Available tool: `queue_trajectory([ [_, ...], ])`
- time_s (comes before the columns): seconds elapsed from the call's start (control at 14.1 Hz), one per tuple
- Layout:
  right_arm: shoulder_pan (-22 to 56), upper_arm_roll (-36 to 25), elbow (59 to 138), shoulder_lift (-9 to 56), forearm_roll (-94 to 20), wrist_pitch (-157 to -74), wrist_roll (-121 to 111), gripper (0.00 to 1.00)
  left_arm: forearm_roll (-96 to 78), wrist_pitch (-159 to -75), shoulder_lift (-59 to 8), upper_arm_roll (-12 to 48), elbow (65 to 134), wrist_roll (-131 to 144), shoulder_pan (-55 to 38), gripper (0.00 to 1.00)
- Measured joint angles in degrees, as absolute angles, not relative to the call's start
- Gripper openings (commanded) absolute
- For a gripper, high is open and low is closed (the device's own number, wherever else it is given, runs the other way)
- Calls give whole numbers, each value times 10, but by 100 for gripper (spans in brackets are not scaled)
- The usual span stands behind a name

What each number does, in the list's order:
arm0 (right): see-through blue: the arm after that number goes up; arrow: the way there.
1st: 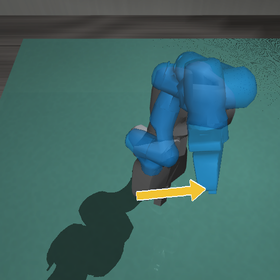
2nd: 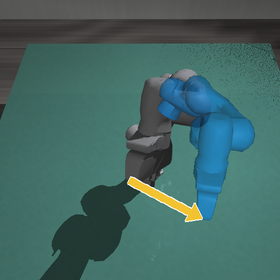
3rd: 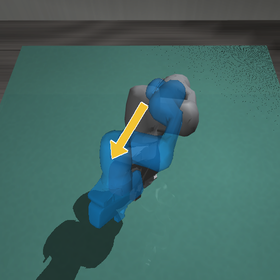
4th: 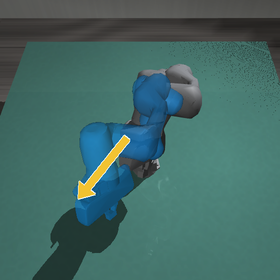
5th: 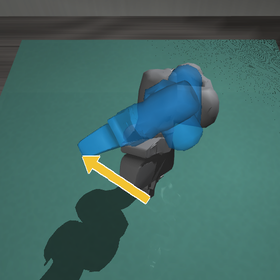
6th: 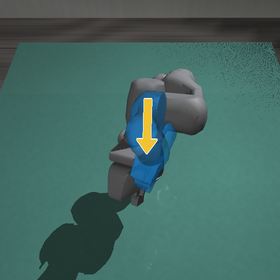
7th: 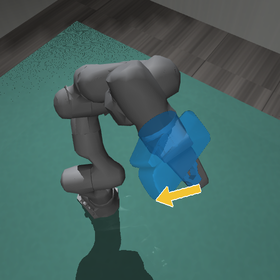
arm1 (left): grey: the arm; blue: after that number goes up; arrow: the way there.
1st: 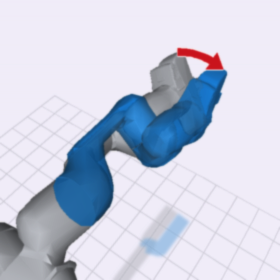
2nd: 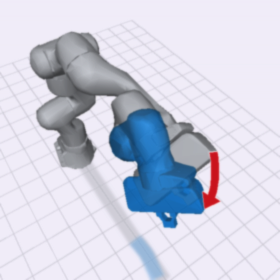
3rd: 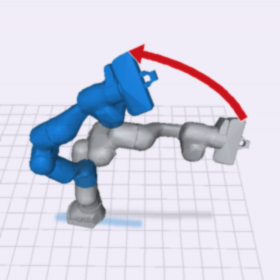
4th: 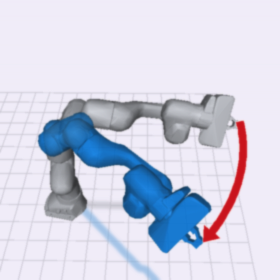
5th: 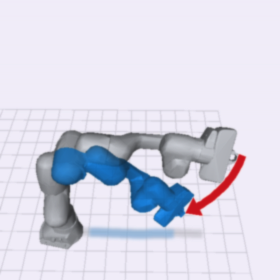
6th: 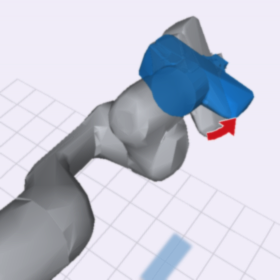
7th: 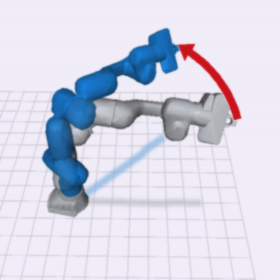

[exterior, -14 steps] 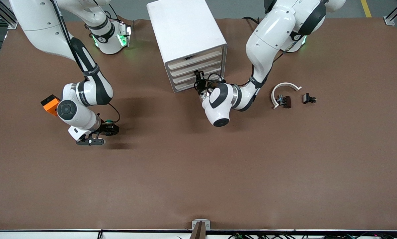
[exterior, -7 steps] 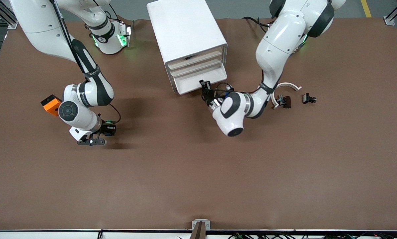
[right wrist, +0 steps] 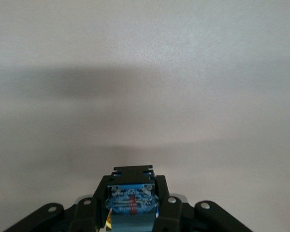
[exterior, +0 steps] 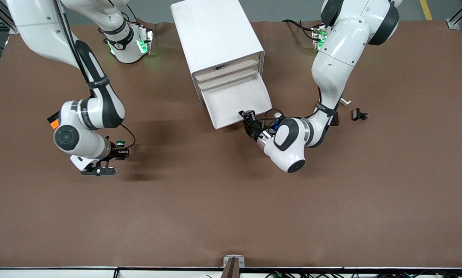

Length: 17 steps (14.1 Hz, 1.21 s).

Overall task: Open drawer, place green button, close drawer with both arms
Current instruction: 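Carry the button into the drawer with the right gripper while the left gripper withdraws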

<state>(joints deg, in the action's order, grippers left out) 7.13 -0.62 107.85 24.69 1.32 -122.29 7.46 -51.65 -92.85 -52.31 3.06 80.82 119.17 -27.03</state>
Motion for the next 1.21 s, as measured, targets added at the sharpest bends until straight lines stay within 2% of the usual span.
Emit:
queue_trajectory([
  [0.21,79,-3,986,227,13,-1079,82,9,-516,-936,-523,28,802,1165,-257,100],
  [0.5,141,3,927,215,12,-988,221,9,-512,-936,-523,28,777,1163,-247,100],
  [0.92,320,7,921,207,12,-967,549,9,-367,-936,-510,-21,728,1153,-239,100],
  [1.21,412,7,922,214,11,-1014,728,6,-354,-937,-500,-89,708,1097,-238,100],
])
